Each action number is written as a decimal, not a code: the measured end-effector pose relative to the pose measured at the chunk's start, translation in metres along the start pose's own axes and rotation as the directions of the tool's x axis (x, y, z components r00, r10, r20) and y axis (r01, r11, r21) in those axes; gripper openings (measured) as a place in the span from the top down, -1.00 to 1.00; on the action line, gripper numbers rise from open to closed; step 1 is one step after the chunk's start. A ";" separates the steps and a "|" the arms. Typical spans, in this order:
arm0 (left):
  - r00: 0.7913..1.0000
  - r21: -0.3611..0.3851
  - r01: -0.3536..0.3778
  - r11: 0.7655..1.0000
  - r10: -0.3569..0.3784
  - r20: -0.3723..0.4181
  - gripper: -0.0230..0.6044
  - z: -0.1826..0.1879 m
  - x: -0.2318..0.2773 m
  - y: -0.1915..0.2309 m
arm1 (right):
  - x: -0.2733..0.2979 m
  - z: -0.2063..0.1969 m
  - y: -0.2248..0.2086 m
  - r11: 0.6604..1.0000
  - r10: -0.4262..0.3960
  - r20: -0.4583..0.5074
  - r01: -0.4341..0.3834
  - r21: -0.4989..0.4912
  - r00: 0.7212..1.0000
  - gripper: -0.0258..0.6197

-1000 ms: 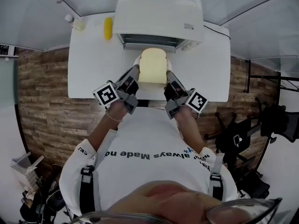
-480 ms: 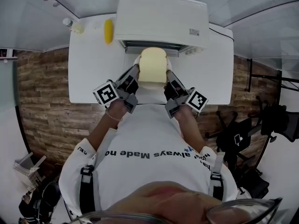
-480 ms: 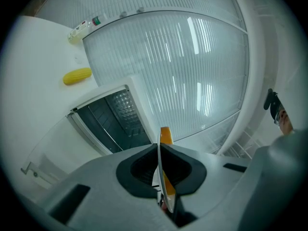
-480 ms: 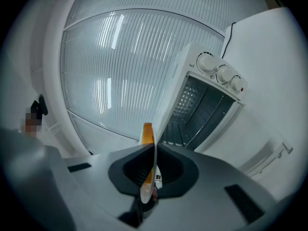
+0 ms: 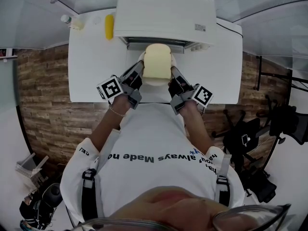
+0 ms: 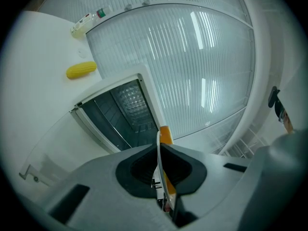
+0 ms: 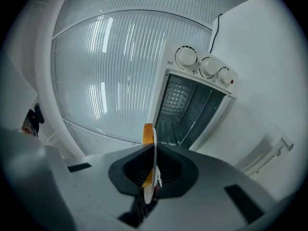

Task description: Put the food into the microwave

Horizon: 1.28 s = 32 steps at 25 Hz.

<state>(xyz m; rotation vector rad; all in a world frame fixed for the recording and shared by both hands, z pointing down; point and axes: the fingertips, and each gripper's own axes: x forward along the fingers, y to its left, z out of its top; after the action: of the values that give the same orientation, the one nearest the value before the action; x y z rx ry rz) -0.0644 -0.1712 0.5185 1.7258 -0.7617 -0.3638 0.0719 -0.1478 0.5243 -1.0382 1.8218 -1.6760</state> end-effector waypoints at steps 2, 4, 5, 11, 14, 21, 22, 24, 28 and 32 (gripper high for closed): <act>1.000 0.000 -0.006 1.000 0.006 -0.008 0.86 -0.001 0.004 0.007 | 0.003 0.002 -0.008 1.000 -0.006 0.005 0.006 0.009 1.000 0.86; 1.000 0.002 -0.012 1.000 0.012 -0.013 0.86 0.000 0.008 0.014 | 0.006 0.004 -0.017 1.000 -0.008 0.011 0.008 0.016 1.000 0.86; 1.000 0.004 -0.015 1.000 0.015 -0.015 0.86 0.000 0.011 0.018 | 0.008 0.005 -0.021 1.000 -0.009 0.014 0.008 0.022 1.000 0.86; 0.999 0.020 -0.027 0.999 0.028 -0.026 0.86 0.008 0.026 0.034 | 0.022 0.014 -0.040 0.998 -0.003 0.032 0.001 0.069 0.999 0.86; 0.999 0.010 -0.027 1.000 0.027 -0.025 0.86 0.012 0.034 0.043 | 0.029 0.018 -0.047 0.998 -0.009 0.037 0.006 0.070 0.999 0.86; 0.998 0.016 -0.061 0.998 0.061 -0.018 0.86 0.021 0.050 0.069 | 0.051 0.027 -0.074 0.996 -0.017 0.031 0.014 0.090 0.999 0.86; 0.998 0.013 -0.065 0.998 0.065 -0.016 0.86 0.022 0.052 0.073 | 0.054 0.028 -0.077 0.995 -0.017 0.030 0.014 0.099 0.999 0.86; 0.997 0.009 -0.077 0.997 0.077 -0.013 0.86 0.024 0.058 0.081 | 0.059 0.031 -0.084 0.994 -0.019 0.030 0.016 0.104 0.999 0.86; 0.993 0.029 -0.112 0.993 0.113 -0.018 0.86 0.025 0.067 0.096 | 0.069 0.036 -0.099 0.992 -0.017 0.040 0.012 0.126 0.999 0.86; 0.990 0.016 -0.137 0.990 0.138 -0.013 0.86 0.027 0.076 0.108 | 0.077 0.043 -0.110 0.992 -0.030 0.041 0.024 0.122 0.999 0.86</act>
<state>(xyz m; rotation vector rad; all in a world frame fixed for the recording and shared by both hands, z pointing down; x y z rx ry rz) -0.0570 -0.2549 0.6237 1.6780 -0.8704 -0.2518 0.0820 -0.2318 0.6372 -1.0426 1.6641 -1.7439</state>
